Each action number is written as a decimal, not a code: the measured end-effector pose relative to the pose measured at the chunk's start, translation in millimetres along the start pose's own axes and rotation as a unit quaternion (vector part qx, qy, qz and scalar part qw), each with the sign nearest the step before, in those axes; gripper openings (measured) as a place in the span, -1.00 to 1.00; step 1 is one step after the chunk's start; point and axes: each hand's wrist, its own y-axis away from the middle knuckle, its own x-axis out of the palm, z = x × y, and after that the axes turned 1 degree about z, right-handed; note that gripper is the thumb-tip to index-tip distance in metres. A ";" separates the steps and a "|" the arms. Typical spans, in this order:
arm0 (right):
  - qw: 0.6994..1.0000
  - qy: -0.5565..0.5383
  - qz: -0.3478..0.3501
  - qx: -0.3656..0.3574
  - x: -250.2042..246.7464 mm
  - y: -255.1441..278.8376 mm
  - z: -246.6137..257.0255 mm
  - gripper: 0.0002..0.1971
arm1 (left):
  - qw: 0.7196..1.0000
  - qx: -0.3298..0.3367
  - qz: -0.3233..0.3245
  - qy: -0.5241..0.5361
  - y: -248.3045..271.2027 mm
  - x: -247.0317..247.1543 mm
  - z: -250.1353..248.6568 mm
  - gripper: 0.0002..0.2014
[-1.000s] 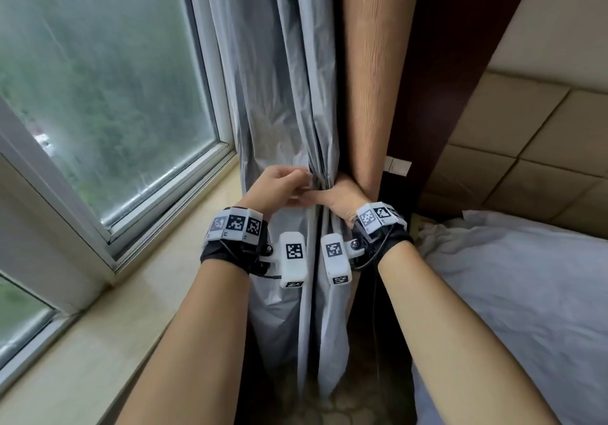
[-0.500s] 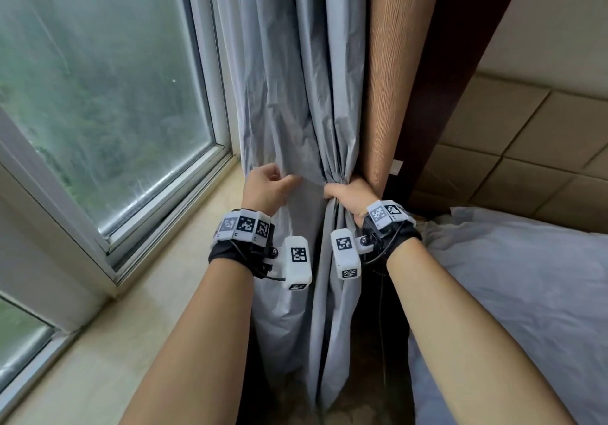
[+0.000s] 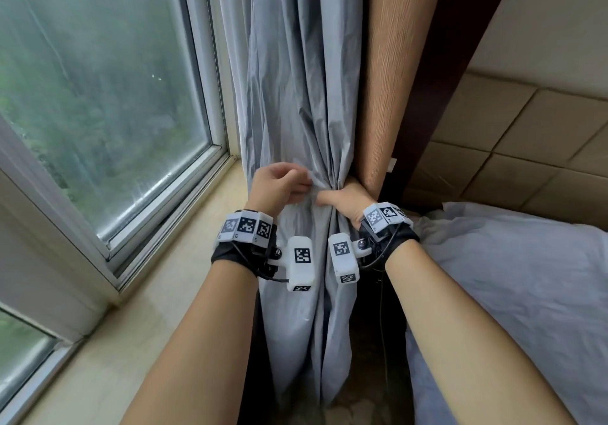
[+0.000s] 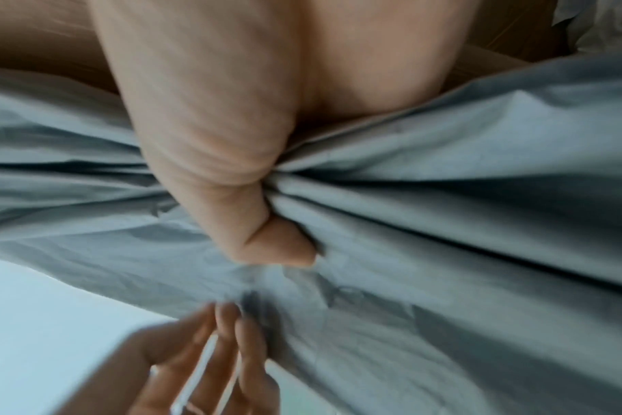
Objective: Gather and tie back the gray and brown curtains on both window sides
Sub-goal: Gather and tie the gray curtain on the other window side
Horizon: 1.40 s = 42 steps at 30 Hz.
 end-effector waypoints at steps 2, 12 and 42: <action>0.999 0.004 -0.017 0.028 -0.5 0.6 0.5 -0.67 | 0.993 0.015 -0.113 -0.031 -8.2 -8.9 8.0 -0.87; 0.993 -0.047 -0.062 0.087 -5.2 -2.7 3.7 -0.66 | 0.996 0.013 -0.041 -0.082 -16.0 -22.4 19.3 -0.85; 0.997 -0.009 -0.024 0.070 -16.3 4.6 5.9 -0.86 | 0.966 -0.032 -0.210 -0.149 -28.2 -17.5 27.7 -0.39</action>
